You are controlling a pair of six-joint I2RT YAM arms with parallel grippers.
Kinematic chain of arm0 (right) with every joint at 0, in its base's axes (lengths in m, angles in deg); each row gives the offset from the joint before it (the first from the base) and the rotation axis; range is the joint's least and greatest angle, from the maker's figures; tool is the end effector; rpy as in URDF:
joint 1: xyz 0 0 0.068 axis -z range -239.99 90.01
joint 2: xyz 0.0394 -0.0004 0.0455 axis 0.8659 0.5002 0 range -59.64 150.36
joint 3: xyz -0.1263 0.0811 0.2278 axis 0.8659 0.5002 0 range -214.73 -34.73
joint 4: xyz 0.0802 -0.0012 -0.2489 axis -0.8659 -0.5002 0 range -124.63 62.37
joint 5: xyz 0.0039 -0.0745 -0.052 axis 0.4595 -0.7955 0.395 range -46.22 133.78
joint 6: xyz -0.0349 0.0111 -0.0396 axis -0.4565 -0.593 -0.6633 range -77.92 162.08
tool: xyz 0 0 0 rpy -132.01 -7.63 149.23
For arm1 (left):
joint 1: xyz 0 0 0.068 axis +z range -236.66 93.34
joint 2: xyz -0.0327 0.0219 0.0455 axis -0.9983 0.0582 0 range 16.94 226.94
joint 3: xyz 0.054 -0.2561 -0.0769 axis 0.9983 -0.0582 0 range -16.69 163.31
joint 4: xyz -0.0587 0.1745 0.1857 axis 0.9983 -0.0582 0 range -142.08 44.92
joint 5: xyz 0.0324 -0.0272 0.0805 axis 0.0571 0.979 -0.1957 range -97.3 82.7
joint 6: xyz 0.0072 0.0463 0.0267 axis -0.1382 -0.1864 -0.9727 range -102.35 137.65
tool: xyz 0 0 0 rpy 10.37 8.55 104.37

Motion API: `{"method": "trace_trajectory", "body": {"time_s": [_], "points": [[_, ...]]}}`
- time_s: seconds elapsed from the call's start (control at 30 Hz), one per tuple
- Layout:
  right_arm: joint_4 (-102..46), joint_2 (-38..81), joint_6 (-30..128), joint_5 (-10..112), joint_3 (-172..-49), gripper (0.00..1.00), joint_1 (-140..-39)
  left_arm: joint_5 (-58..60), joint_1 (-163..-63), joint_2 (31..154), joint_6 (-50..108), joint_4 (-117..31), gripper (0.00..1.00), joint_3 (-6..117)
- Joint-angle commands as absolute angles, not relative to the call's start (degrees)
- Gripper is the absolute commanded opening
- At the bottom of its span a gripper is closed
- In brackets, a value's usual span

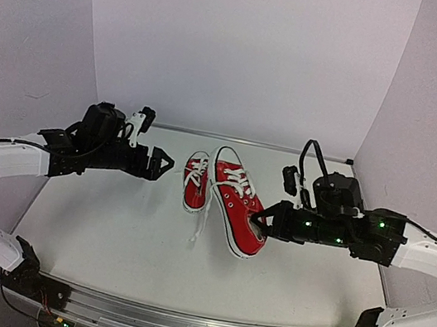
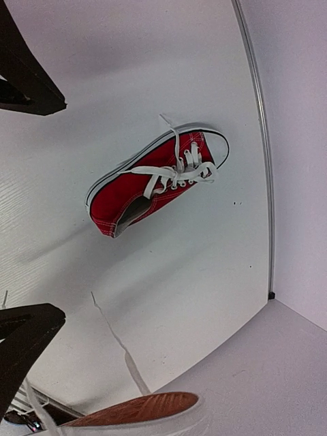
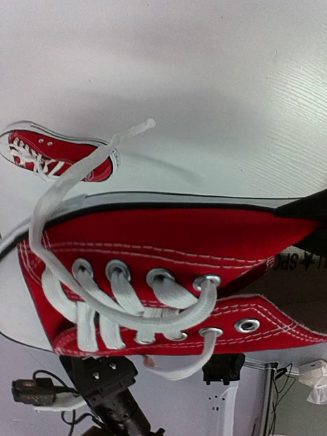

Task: Tie the shoes

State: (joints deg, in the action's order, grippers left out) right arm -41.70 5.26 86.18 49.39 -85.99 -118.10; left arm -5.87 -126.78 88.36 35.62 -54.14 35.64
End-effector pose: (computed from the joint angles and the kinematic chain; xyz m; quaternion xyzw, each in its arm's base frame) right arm 0.1329 0.2203 0.3022 -0.1294 0.8453 0.4284 0.2918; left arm 0.2164 -0.1835 0.2886 0.1710 0.8406 -0.2588 0.4441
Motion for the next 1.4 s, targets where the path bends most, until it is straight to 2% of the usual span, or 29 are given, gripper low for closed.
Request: {"method": "trace_trajectory", "body": {"time_s": [0.0, 0.17, 0.3, 0.47, 0.7, 0.9, 1.13, 1.2, 1.27, 1.37], "points": [[-36.72, 4.15, 86.72, 40.23, -90.84, 0.00, -117.75, -5.53, -126.75, 85.91, 35.24, -53.39, 1.00, 34.84], [-38.14, 9.94, 83.74, 36.69, -97.63, 0.00, -117.82, 3.76, -126.83, 88.07, 31.03, -47.89, 0.99, 32.79], [-38.39, 11.66, 83.40, 36.83, -100.21, 0.00, -117.81, 9.02, -127.30, 89.92, 27.26, -37.24, 1.00, 27.41], [-38.67, 12.22, 83.27, 37.77, -102.15, 0.00, -117.79, 9.47, -131.35, 92.10, 20.79, -17.99, 0.99, 20.23], [-38.88, 13.27, 83.00, 39.38, -103.94, 0.00, -117.79, 10.38, -135.40, 101.47, 15.05, -10.26, 0.98, 23.93], [-39.05, 12.09, 83.50, 39.16, -103.56, 0.00, -117.78, 9.42, -135.80, 107.75, 16.35, -3.27, 0.81, 26.58], [-39.34, 11.08, 84.35, 39.20, -102.40, 0.00, -117.35, 13.91, -136.22, 116.27, 15.43, 10.73, 0.74, 26.86], [-39.46, 10.78, 84.36, 39.18, -102.40, 0.00, -117.30, 14.33, -136.29, 118.18, 15.05, 12.90, 0.67, 27.48], [-39.80, 10.10, 84.35, 38.81, -102.30, 0.00, -117.05, 14.17, -136.32, 119.60, 15.27, 13.27, 0.56, 28.40], [-41.02, 8.83, 84.64, 37.50, -101.55, 0.00, -116.42, 14.57, -136.35, 120.53, 15.47, 11.25, 0.33, 30.38]]}}
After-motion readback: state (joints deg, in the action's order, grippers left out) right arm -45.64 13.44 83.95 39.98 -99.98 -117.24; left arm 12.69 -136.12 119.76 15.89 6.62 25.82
